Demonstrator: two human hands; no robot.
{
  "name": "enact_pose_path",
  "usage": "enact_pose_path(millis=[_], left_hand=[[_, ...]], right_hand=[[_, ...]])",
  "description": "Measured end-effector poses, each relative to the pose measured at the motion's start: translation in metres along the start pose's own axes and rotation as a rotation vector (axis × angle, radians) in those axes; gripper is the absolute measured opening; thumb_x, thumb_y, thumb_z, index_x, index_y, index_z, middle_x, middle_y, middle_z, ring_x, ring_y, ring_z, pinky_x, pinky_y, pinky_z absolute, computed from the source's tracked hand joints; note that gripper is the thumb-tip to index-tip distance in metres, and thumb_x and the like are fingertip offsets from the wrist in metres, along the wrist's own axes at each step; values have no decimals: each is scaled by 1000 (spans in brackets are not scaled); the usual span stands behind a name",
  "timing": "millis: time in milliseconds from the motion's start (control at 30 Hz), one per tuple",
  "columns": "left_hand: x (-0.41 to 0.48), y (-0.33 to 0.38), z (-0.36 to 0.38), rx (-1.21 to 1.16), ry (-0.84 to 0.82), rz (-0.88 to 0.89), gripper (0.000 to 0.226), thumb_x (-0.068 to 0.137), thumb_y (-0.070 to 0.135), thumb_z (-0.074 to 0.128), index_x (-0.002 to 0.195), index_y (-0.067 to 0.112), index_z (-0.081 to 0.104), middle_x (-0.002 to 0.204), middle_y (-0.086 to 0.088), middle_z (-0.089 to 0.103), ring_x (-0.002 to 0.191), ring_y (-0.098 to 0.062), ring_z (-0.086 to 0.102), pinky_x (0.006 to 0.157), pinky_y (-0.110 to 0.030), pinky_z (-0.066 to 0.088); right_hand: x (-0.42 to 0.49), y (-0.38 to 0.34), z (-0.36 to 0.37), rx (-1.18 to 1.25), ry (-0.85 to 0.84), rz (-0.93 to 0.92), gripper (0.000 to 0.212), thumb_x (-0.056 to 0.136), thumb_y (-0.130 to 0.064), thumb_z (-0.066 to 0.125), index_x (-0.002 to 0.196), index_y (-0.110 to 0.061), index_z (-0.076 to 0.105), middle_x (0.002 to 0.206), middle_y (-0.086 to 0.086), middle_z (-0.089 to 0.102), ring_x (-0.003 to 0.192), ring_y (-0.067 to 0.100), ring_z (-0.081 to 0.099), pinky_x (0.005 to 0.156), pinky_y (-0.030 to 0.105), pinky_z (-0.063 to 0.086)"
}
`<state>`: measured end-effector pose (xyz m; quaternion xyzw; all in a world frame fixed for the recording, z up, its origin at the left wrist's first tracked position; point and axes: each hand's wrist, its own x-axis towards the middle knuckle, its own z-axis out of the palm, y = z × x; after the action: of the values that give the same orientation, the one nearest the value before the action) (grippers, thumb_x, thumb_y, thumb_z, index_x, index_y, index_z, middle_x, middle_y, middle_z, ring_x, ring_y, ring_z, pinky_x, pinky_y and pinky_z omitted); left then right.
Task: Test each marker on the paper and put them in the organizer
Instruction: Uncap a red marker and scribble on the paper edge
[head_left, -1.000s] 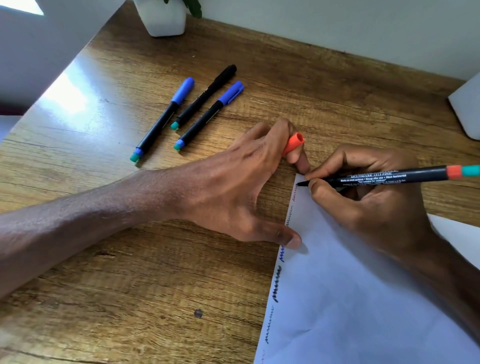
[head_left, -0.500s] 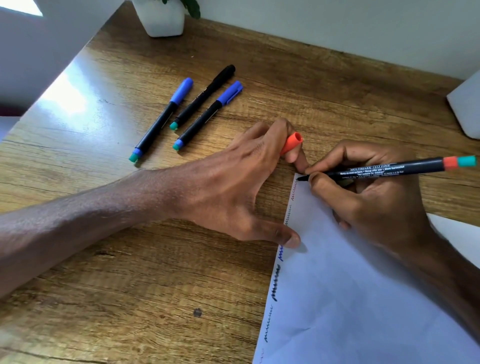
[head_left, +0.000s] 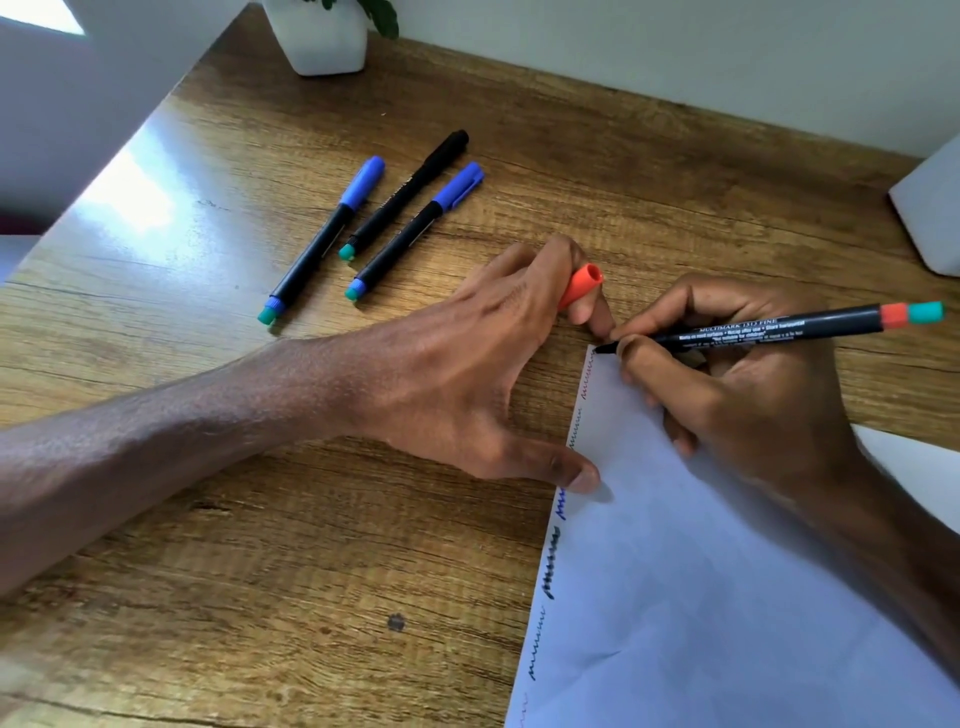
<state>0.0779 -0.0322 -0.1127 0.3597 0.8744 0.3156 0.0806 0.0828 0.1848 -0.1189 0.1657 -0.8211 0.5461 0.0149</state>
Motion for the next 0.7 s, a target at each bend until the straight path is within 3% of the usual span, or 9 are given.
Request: enact_pose_path(millis=[233,333,467,567,700], left_hand=[[0,-1,0,-15,10,2,85,67,62,89,118,17,38,122,12,46,121,-8,42,105,-13,32],[1,-1,1,-3,23,11,84,67,63,89,114,20,35,123,11,47,121,-9,42,105,-11,31],[2,-2,1,-38,58,-11,83,66,62,90,110,24,30,127,11,49,119,-2,43,101,-5,32],[3,-3,1,-95,131,-57,83,65,56,93,111,22,32,127,12,52,115,4,47,95,-4,37],[4,-1,4,-149,209,-95,81,63,49,95,108,19,35,125,17,55,112,7,50,91,-3,38]], right_hand=[[0,2,0,-4,18,22,13,88,10,68,76,6,68,53,10,62,26,11,50,33,18,35],[0,4,-1,28,63,29,12,91,8,68,79,5,69,54,11,62,28,18,51,33,23,37],[2,5,-5,172,179,17,6,94,10,64,89,8,67,68,23,64,47,28,56,34,31,45],[4,0,-7,213,201,-12,2,96,6,65,97,6,65,76,18,70,56,26,64,39,31,50],[7,-6,-12,189,244,-82,14,94,-2,72,101,8,65,80,16,74,59,31,69,43,34,56]])
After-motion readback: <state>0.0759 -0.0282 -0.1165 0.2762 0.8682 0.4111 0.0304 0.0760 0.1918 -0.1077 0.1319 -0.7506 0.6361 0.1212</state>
